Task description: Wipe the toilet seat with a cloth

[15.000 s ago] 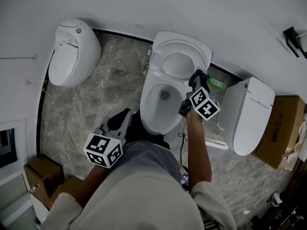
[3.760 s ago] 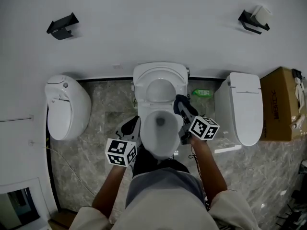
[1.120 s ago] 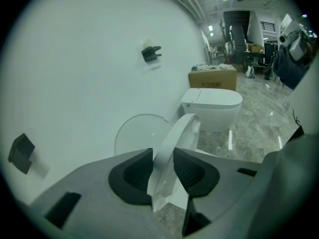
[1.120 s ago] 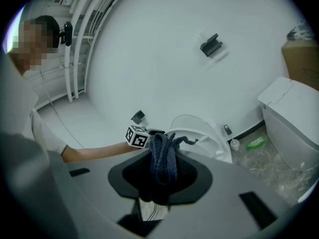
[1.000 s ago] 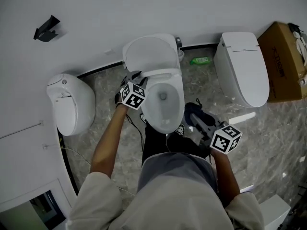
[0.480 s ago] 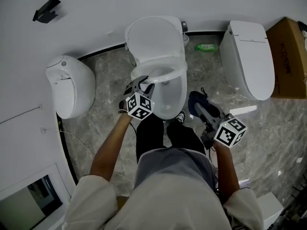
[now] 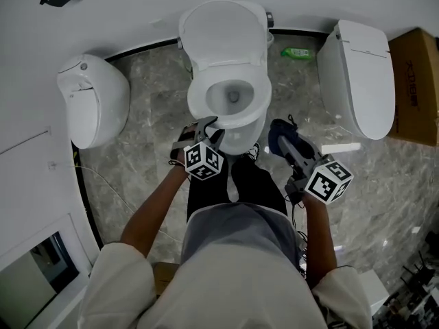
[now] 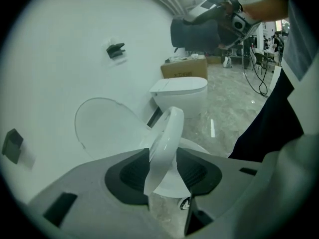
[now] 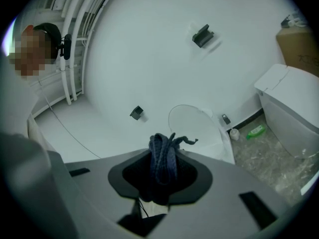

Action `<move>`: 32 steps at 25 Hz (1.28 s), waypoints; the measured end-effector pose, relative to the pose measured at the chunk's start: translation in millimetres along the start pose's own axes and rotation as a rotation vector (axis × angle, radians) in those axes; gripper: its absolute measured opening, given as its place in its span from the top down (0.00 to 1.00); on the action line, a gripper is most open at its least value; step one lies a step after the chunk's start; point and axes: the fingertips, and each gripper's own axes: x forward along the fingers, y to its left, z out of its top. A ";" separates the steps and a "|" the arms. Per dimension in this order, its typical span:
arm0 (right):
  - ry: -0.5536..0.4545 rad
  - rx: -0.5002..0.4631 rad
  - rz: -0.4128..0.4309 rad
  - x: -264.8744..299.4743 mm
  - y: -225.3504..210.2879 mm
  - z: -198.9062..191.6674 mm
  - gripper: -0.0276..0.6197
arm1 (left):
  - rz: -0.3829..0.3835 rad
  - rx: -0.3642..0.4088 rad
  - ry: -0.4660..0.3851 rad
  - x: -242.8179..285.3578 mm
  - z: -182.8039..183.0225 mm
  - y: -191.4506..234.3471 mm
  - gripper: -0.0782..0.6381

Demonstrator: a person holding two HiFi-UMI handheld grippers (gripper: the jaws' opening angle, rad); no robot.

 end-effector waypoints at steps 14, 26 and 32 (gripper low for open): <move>0.154 0.042 0.002 27.8 -7.2 -48.7 0.84 | -0.448 -0.339 -0.003 14.0 -37.8 -66.4 0.66; 0.196 0.024 -0.010 52.4 -34.8 -80.8 0.84 | -0.486 -0.316 0.133 59.4 -87.5 -137.3 0.67; 0.174 -0.018 0.013 64.4 -41.7 -89.2 0.84 | -0.430 -0.284 0.170 98.6 -122.2 -175.3 0.68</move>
